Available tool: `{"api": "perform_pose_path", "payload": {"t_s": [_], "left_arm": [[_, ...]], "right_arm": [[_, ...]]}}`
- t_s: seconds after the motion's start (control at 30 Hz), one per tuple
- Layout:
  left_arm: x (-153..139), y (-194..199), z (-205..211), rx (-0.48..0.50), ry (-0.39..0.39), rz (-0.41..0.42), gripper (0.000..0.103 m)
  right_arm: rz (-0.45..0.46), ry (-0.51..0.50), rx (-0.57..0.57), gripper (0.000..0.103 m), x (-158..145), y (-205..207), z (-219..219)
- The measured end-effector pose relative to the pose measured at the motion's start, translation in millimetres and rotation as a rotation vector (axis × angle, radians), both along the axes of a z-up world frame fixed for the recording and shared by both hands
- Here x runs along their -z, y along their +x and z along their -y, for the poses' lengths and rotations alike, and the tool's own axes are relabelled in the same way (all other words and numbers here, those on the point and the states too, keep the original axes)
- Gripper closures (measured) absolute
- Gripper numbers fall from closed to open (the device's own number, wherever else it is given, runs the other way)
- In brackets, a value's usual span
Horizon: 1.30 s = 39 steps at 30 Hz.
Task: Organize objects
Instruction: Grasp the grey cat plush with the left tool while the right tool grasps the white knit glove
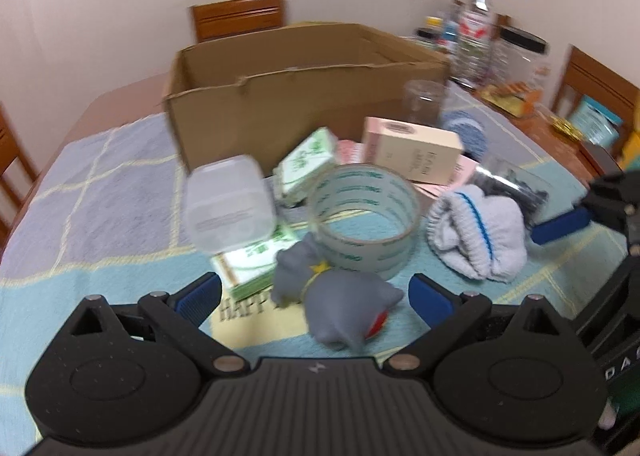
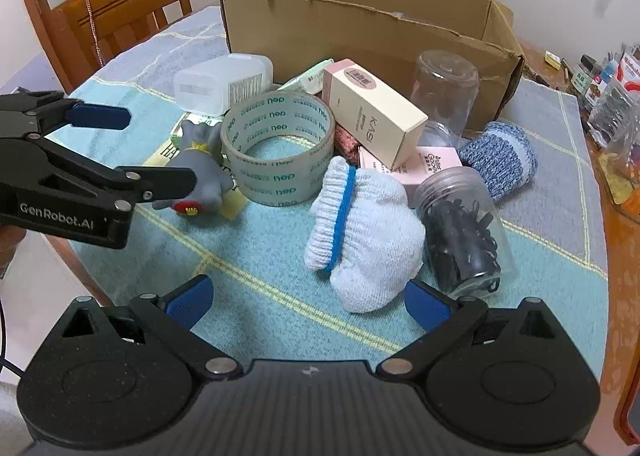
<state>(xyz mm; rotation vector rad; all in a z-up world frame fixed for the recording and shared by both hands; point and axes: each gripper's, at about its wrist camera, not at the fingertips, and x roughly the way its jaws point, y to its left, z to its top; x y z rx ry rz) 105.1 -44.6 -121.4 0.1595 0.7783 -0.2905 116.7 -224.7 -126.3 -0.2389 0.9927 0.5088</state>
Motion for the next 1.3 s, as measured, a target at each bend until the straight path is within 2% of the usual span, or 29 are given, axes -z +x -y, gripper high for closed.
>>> {"api": "perform_pose_path", "payload": {"t_s": [0.17,0.47,0.63,0.67,0.73,0.77,0.83,1.03,1.3], "left_arm": [[4,13,1,0.149,0.005,-0.003,0.004],[20,24,3,0.263,-0.022,-0.087,0.005],[17,15,-2,0.335,-0.007,-0.082,0.008],[18,16,-3,0.341,0.005,-0.074,0.011],[21,20,-4,0.337,0.028,-0.071,0.027],[22,23,-6,0.329,0.027,-0.073,0.029],[25,27,-9,0.328,-0.001,-0.083,0.028],[29,28,-9,0.352,0.002,-0.070,0.029],[20,25,-18,0.331,-0.026,-0.072,0.030]], "right_arm": [[-0.010,0.002,-0.011,0.000,2,2,3],[-0.026,0.011,0.001,0.000,6,5,5],[-0.032,0.013,0.007,0.000,6,5,6],[-0.033,0.014,0.007,0.000,6,6,6],[-0.033,0.012,0.011,0.000,7,7,7],[-0.033,0.010,0.014,0.000,7,8,6],[-0.033,0.009,0.020,0.000,8,9,6],[-0.030,0.006,0.029,0.000,11,14,3],[-0.022,-0.009,0.060,0.000,14,24,-2]]}}
